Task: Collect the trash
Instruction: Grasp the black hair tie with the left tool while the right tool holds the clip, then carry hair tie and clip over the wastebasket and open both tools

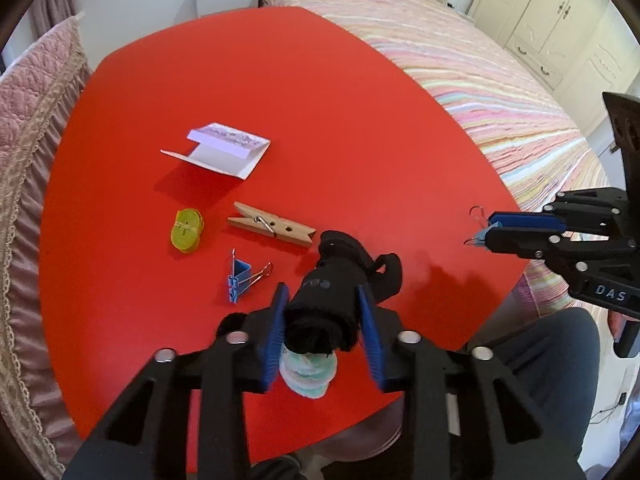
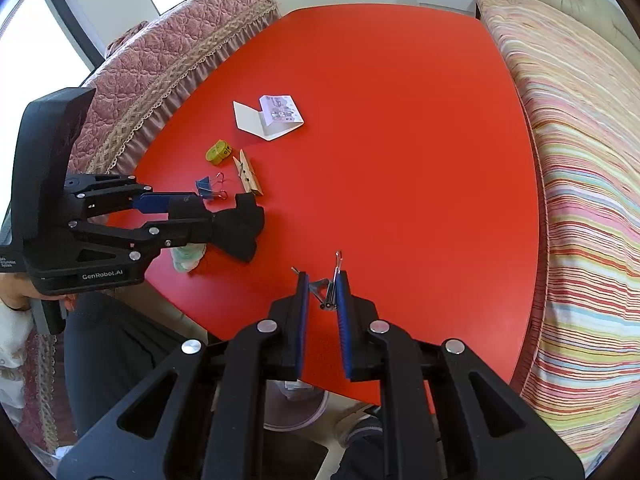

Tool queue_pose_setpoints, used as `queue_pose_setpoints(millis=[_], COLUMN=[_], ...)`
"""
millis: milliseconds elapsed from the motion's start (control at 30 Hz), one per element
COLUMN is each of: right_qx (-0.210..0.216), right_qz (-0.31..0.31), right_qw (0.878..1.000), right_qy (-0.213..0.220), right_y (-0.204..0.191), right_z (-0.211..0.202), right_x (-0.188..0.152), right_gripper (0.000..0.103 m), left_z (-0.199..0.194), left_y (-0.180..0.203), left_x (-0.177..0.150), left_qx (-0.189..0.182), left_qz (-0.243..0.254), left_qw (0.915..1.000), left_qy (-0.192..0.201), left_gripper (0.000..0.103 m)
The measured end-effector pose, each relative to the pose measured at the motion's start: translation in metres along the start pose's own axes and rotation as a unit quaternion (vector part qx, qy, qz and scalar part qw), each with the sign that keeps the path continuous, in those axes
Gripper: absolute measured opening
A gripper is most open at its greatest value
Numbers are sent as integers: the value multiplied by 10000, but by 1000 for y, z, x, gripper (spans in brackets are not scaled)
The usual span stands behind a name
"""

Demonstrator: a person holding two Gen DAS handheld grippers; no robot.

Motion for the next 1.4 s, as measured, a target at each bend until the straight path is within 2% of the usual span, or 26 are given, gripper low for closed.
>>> queue_pose_setpoints(millis=[133, 533, 967, 1200, 1400], right_qx=[29, 124, 212, 319, 415], right_qz=[-23, -271, -617, -794, -868], right_qw=[10000, 9987, 9956, 9943, 9946], right_qy=[81, 415, 669, 635, 392], right_y=[-4, -31, -67, -87, -101], right_z=[-2, -28, -60, -65, -55], right_x=[3, 8, -23, -52, -81], right_gripper=[13, 13, 13, 13, 13], left_z=[-8, -54, -112, -119, -115], left_y=[0, 10, 28, 41, 40], left_x=[2, -1, -47, -80, -107], left_qx=[32, 117, 146, 122, 110], left_qz=[23, -14, 30, 58, -97], left_qw=[9998, 9970, 9927, 9927, 9938], left_qy=[179, 764, 1195, 1199, 1104], left_gripper=[20, 19, 19, 19, 19])
Point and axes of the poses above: each gripper's, at about its wrist camera, not at the fingertips, and z roughly the way its jaws point, y to its right, x to its top, the point moved 2 cm from there along z, roughly the way its jaws point, and after that the axes turned 4 degrees about y, right-handed, at the moved point
